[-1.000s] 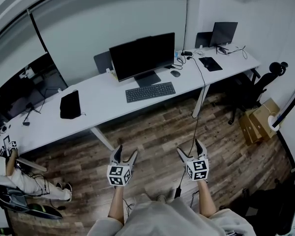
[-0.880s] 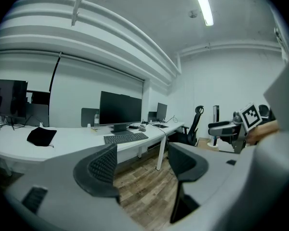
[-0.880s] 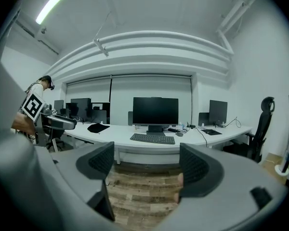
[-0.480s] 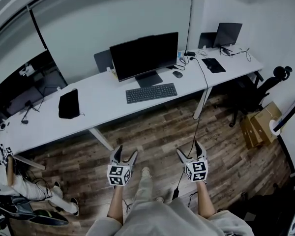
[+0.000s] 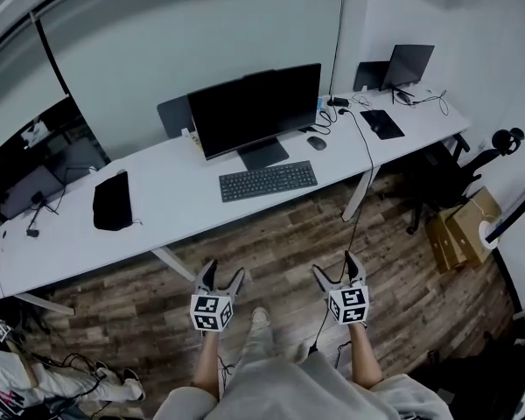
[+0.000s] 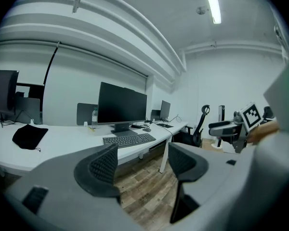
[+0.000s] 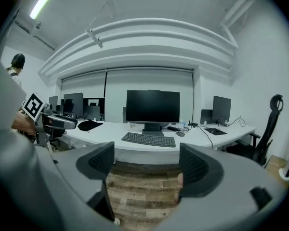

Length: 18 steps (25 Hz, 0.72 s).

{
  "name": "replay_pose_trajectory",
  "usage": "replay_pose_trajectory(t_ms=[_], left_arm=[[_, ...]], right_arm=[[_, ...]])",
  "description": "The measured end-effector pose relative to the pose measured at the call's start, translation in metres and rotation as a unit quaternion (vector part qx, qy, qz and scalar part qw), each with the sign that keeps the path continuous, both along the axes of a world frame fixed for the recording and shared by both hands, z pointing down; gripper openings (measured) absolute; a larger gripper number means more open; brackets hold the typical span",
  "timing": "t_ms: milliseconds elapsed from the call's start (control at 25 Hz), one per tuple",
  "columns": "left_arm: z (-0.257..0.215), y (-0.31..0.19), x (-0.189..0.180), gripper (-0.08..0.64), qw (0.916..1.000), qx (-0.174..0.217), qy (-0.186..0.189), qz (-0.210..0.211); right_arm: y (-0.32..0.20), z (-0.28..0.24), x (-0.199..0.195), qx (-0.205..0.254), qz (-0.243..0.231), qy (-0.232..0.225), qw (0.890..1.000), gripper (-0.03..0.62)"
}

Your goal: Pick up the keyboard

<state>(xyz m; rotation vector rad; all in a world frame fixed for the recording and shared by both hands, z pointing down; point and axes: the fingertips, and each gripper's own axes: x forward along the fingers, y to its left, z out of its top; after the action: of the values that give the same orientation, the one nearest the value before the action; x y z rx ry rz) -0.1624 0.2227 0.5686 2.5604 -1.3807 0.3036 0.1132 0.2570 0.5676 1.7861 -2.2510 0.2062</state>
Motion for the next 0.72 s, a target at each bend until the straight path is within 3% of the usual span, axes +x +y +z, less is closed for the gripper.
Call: replay_pose_trajectory(t_ms=[720], left_arm=[[-0.019,-0.200,-0.005,0.316,0.9993,0.003,0.009,0.036]], right_arm=[[-0.181,-0.025,-0.008,0.002,0.037,0.007,0.999,0.409]])
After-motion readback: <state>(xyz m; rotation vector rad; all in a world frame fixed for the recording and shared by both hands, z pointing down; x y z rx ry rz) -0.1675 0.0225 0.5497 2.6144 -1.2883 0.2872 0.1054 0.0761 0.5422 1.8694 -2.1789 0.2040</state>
